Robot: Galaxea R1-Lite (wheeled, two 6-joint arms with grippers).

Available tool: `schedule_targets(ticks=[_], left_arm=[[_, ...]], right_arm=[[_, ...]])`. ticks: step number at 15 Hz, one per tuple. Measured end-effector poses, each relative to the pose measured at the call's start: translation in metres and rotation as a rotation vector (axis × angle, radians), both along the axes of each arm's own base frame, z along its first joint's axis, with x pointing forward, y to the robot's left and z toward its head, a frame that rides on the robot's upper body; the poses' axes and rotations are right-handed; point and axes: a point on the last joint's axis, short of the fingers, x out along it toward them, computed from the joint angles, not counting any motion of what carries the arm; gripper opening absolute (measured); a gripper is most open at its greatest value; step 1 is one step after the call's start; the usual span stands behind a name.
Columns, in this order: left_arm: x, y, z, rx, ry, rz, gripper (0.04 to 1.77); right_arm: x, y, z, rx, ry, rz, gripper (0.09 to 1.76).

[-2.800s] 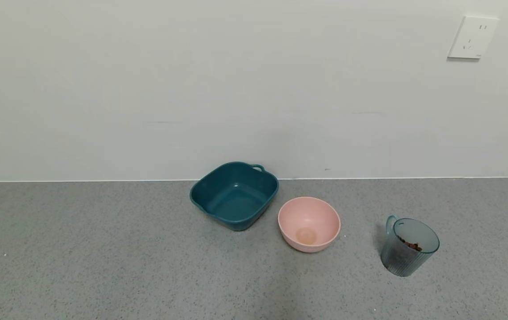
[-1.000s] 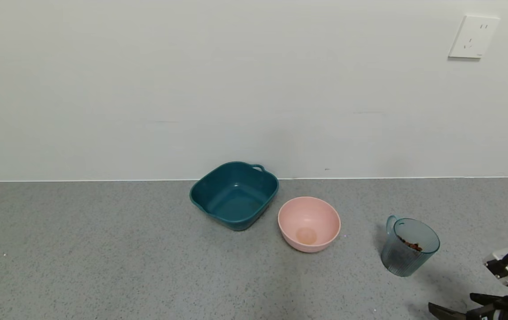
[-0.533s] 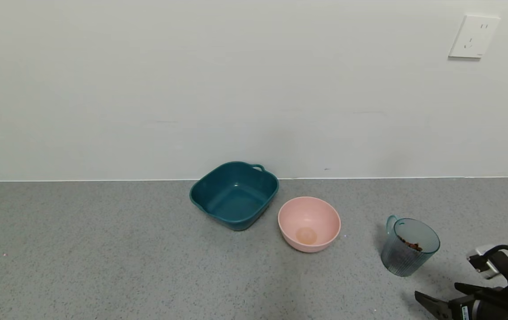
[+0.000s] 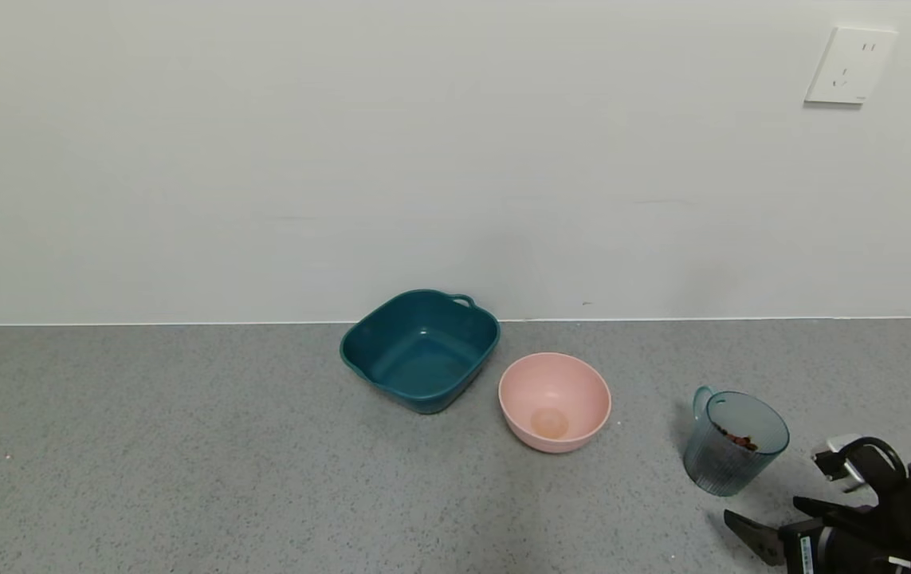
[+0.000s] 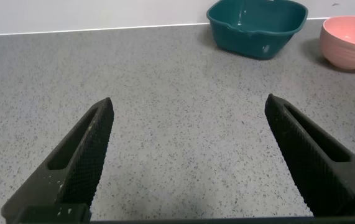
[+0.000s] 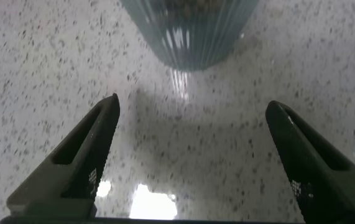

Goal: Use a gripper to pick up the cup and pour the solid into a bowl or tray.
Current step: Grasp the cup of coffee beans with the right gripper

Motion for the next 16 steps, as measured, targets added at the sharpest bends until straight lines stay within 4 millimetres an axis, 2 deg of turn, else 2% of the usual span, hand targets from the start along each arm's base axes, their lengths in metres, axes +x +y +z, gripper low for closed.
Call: schedule_targets(ticks=[3, 6, 10, 16], left_arm=[[0.0, 0.0, 0.0, 0.0, 0.0, 0.0, 1.75], [0.0, 0.0, 0.0, 0.0, 0.0, 0.0, 1.75], [0.0, 0.0, 0.0, 0.0, 0.0, 0.0, 1.75], [0.0, 0.0, 0.0, 0.0, 0.0, -0.001, 1.75]], right_arm=[[0.012, 0.002, -0.003, -0.004, -0.075, -0.01, 1.71], [0.014, 0.004, -0.009, -0.009, -0.063, -0.008, 1.71], [0.02, 0.01, -0.003, 0.029, -0.144, -0.001, 1.71], [0.023, 0.012, -0.006, 0.027, -0.144, 0.002, 1.71]])
